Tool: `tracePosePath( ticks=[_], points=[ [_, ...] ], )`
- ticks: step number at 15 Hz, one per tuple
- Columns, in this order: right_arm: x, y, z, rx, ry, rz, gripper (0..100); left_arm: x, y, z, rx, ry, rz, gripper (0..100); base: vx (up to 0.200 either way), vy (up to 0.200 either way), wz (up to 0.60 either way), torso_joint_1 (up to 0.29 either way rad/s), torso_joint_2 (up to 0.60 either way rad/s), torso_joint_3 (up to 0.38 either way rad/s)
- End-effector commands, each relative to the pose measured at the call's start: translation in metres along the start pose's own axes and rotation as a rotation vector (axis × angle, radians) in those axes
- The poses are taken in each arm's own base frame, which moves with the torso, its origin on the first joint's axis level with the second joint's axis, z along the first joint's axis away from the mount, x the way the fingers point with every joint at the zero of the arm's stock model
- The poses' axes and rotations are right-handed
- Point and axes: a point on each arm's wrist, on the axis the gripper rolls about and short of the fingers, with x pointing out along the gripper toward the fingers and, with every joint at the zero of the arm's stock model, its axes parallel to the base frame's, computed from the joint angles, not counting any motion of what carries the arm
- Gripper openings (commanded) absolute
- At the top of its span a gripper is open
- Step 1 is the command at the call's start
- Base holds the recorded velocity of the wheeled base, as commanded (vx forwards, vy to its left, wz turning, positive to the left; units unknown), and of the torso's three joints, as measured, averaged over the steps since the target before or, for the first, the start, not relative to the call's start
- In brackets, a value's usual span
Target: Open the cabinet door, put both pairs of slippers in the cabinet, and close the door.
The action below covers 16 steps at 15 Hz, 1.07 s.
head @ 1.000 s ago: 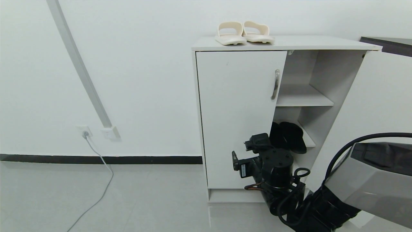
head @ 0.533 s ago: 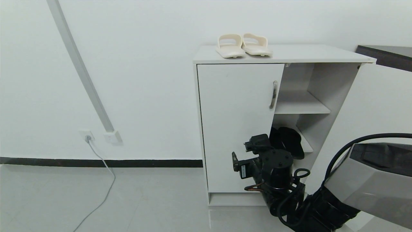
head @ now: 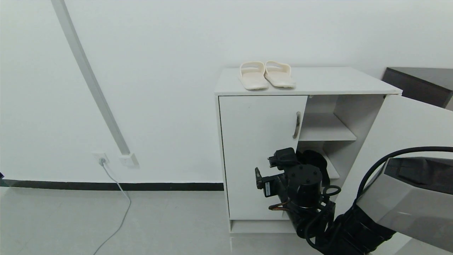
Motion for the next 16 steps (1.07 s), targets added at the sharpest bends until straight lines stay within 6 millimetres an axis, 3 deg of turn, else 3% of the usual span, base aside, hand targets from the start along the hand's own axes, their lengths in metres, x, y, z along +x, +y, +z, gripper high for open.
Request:
tracePosePath(
  ticks=[1, 16],
  points=[
    [0.0007, 0.0005, -0.0016, -0.002, 0.003, 0.000, 100, 0.0001, 0.0000, 0.0000, 0.000, 0.001, 0.000, 0, 0.000, 0.000, 0.00, 0.159, -0.48, -0.310],
    [0.0013, 0.0009, -0.0036, -0.006, 0.006, 0.000, 100, 0.0001, 0.0000, 0.0000, -0.002, 0.001, 0.000, 0, 0.000, 0.000, 0.00, 0.214, -0.53, -0.313]
  ],
)
